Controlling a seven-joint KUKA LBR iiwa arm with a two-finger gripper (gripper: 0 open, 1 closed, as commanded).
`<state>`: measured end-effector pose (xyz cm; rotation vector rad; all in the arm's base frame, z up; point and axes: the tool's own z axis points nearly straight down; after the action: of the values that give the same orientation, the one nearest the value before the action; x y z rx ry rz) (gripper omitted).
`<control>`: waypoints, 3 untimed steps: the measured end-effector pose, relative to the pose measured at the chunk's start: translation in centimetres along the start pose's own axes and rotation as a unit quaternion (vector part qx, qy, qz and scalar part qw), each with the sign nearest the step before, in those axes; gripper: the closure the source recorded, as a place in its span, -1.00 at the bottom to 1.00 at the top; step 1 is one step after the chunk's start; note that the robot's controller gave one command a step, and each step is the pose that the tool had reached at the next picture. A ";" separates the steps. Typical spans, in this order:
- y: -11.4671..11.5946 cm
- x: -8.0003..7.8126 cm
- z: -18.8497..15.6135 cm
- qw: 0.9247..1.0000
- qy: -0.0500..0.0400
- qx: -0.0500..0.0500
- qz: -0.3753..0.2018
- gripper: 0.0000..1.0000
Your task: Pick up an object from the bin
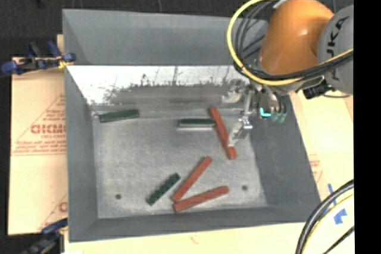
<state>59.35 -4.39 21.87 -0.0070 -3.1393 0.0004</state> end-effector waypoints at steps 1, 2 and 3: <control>0.0 -0.2 -0.4 1.000 -0.004 0.000 0.000 -1.00; 0.1 -0.6 2.2 0.999 -0.007 0.001 -0.039 -1.00; 1.1 2.7 8.2 0.996 -0.005 0.001 -0.095 -1.00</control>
Offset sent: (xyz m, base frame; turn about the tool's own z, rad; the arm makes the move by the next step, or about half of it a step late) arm 0.0144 0.0067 -0.1255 -0.3334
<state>56.62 -3.30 13.67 0.2908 -3.1357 0.0025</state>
